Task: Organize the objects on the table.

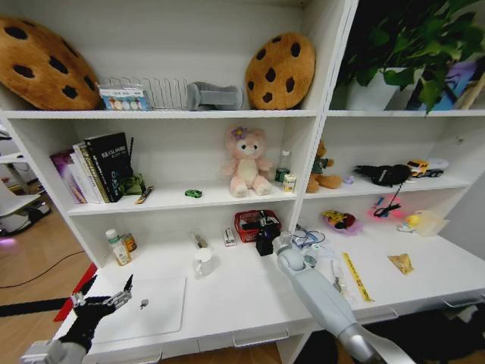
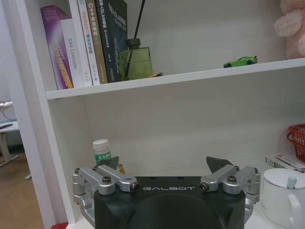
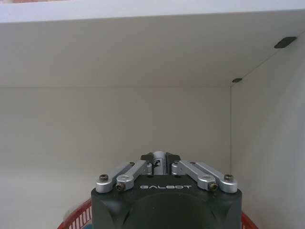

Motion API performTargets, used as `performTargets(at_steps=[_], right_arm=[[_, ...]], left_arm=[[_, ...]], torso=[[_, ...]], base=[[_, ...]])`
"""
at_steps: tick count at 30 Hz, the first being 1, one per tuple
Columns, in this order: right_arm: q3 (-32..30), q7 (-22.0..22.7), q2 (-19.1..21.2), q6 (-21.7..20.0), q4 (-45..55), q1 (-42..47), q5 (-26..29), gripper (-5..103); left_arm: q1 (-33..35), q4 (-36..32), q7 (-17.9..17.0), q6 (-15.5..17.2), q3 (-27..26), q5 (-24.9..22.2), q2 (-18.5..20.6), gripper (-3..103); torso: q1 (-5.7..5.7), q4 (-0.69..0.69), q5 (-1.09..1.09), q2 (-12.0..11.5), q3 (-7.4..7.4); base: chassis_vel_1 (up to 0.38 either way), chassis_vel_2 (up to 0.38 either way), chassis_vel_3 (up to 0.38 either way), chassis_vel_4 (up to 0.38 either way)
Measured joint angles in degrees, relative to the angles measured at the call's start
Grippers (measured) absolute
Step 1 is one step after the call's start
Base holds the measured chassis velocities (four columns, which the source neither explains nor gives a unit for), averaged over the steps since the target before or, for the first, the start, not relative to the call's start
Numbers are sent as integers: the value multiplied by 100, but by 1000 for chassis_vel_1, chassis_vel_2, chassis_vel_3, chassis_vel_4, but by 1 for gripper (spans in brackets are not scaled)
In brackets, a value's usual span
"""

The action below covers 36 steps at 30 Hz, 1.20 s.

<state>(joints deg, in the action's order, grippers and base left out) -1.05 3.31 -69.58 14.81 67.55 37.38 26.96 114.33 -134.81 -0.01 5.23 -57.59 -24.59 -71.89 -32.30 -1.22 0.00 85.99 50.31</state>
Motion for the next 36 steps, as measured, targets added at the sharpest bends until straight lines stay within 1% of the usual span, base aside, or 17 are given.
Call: performTargets(at_steps=[11,13,15,16,18,19,22,23,25,26,27,28,30,31,33,34,36], right_arm=[[-30,30,12,-54,-145,-74,-52,10],[-43,30,25,-104,-80,-37,-33,19],[-45,32,24,-124,-63,-21,-32,19],[-47,40,20,-134,-53,-13,-29,30],[-46,65,23,-150,-30,-2,-21,30],[-46,83,38,-184,1,6,-5,40],[-48,89,49,-204,26,12,9,40],[-69,102,77,-248,109,35,42,51],[-85,108,119,-295,224,65,85,51],[-106,109,215,-372,455,137,180,62],[-122,109,322,-420,668,217,246,62],[-150,101,432,-437,885,313,234,73],[-180,59,548,-438,1082,426,159,73],[-191,28,678,-449,1284,551,121,84],[-194,17,769,-483,1432,650,132,84],[-195,14,886,-554,1656,812,166,94],[-201,16,954,-589,1807,918,172,94]], left_arm=[[0,0,0,0,0,0,0,100],[0,0,0,0,0,0,0,100],[0,0,0,0,0,0,0,100],[0,0,0,0,0,0,0,100],[0,0,0,0,0,0,0,100],[0,0,0,0,0,0,0,100],[0,0,0,0,0,0,0,100],[0,0,0,0,0,0,0,100],[0,0,0,0,0,0,0,100],[0,0,0,0,0,0,0,100],[0,0,0,0,0,0,0,100],[0,0,0,0,0,0,0,100],[0,0,0,0,0,0,0,100],[0,0,0,0,0,0,0,100],[0,0,0,0,0,0,0,100],[0,0,0,0,0,0,0,100],[0,0,0,0,0,0,0,100]], torso=[[0,0,0,0,0],[0,-1,0,0,0],[0,-1,0,0,0],[0,0,0,0,0],[0,0,0,0,0],[0,0,0,0,0],[0,0,0,0,0],[0,0,1,0,0],[0,1,1,0,0],[0,1,0,0,0],[0,0,0,0,0],[0,-1,1,0,0],[0,-1,0,0,-1],[0,-1,1,0,0],[0,0,0,0,0],[0,-2,1,0,0],[0,-2,1,0,-1]], base=[[0,0,0,0],[0,0,0,0],[0,0,0,0],[0,0,0,0],[0,0,0,0],[0,0,0,0],[0,0,0,0],[0,0,0,0],[0,0,0,0],[0,0,0,0],[0,0,0,0],[0,0,0,0],[0,0,0,0],[0,0,0,0],[0,0,0,0],[0,0,0,0],[0,0,0,0]])
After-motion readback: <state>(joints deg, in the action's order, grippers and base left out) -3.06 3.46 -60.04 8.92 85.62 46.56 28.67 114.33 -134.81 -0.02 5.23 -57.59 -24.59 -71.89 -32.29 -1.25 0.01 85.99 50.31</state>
